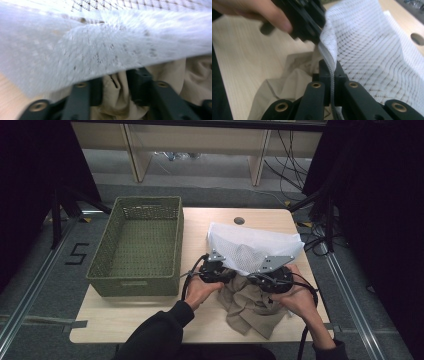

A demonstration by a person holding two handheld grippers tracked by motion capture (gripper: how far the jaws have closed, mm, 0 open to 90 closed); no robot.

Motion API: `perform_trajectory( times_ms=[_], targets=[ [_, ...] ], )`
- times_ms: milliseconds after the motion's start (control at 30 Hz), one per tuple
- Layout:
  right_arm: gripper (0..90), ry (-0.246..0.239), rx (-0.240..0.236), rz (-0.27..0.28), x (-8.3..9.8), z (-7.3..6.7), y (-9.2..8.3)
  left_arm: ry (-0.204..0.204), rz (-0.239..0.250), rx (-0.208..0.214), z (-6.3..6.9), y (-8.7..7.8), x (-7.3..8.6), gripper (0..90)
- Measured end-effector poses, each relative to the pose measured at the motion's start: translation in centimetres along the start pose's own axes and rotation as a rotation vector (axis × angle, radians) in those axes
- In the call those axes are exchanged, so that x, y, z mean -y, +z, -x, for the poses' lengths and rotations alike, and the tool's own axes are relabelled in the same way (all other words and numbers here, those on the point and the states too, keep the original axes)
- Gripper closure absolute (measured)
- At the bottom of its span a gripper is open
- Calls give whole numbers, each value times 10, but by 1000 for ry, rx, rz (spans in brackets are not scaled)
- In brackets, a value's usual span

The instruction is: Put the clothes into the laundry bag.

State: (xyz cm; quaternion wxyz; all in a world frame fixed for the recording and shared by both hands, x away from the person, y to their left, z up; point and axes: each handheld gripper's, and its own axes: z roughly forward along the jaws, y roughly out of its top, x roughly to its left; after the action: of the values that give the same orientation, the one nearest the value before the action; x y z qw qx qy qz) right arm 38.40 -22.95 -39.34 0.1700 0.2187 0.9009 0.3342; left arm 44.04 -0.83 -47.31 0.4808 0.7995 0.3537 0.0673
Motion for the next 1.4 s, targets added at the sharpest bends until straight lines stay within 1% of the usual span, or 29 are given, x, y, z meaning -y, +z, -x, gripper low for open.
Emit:
perform_trajectory(
  times_ms=[33, 100, 133, 167, 233, 300, 333, 367, 400, 433, 467, 500, 567, 600, 633, 733, 767, 800, 867, 900, 933, 967, 1067, 1100, 1133, 1167, 1267, 1300, 1400],
  targets=[
    [900, 5, 6, -5, 2, 1, 2, -5, -6, 14, 3, -5, 2, 521],
    [900, 10, 0, -14, 4, 1, 3, 18, -34, 47, 8, -15, 6, 415],
    [900, 10, -4, -17, 4, 0, 4, 41, -51, 33, 10, -17, 9, 359],
    [900, 2, -6, -20, 4, 0, 5, 48, -49, 40, 14, -18, 14, 302],
    [900, 6, 1, -32, 5, -1, 6, 85, -68, 33, 16, -15, 20, 258],
    [900, -5, -4, -36, 5, -2, 9, 105, -73, 24, 15, -7, 23, 284],
    [900, -7, -4, -37, 4, -3, 10, 137, -74, 28, 14, -3, 23, 346],
    [900, -11, -5, -39, 4, -4, 11, 123, -40, 34, 14, 3, 22, 411],
    [900, -11, -2, -42, 4, -4, 11, 136, -37, 36, 12, 5, 21, 523],
    [900, -9, -4, -45, 4, -4, 12, 128, -10, 31, 12, 8, 20, 627],
    [900, -7, -9, -44, 5, -4, 12, 123, 4, 38, 10, 10, 18, 690],
    [900, -11, -1, -38, 5, -2, 12, 109, 19, 37, 11, 10, 17, 724],
    [900, -5, -6, -29, 7, -1, 10, 133, 45, 33, 13, 8, 15, 765],
    [900, 9, -5, -28, 7, -3, 7, 147, 49, 29, 15, 7, 13, 771],
    [900, -7, -9, -18, 7, -3, 5, 146, 51, 30, 17, 5, 11, 774],
    [900, -6, -10, -10, 7, -8, -3, 164, 64, 43, 24, 2, 7, 776],
    [900, -14, -6, -9, 9, -9, -3, 152, 63, 27, 26, 2, 7, 775],
    [900, 6, -16, -34, 15, -11, -1, 142, 51, 27, 25, 3, 7, 765],
    [900, 12, -18, -34, 19, -12, 3, 137, 47, 29, 23, 5, 10, 757],
    [900, 21, -26, -45, 23, -12, 5, 116, 33, 30, 21, 6, 13, 740],
    [900, 16, -31, -54, 28, -11, 9, 108, 10, 27, 19, 6, 15, 704],
    [899, 23, -42, -61, 31, -11, 10, 80, -7, 41, 18, 6, 18, 652],
    [900, 36, -36, -85, 37, -10, 16, 69, -14, 41, 15, -6, 21, 497],
    [900, 49, -35, -99, 38, -10, 17, 51, -24, 33, 13, -12, 21, 461],
    [900, 37, -32, -100, 39, -9, 20, 34, -22, 22, 12, -19, 21, 433],
    [899, 60, -43, -115, 39, -9, 20, 54, -37, 12, 10, -25, 21, 416],
    [900, 57, -38, -124, 39, -8, 20, 106, -70, -80, 3, -41, 22, 420],
    [900, 59, -40, -127, 39, -9, 19, 85, -78, -108, 1, -43, 23, 425],
    [899, 45, -29, -127, 40, -8, 20, 89, -115, -189, -5, -42, 25, 451]
  ],
)
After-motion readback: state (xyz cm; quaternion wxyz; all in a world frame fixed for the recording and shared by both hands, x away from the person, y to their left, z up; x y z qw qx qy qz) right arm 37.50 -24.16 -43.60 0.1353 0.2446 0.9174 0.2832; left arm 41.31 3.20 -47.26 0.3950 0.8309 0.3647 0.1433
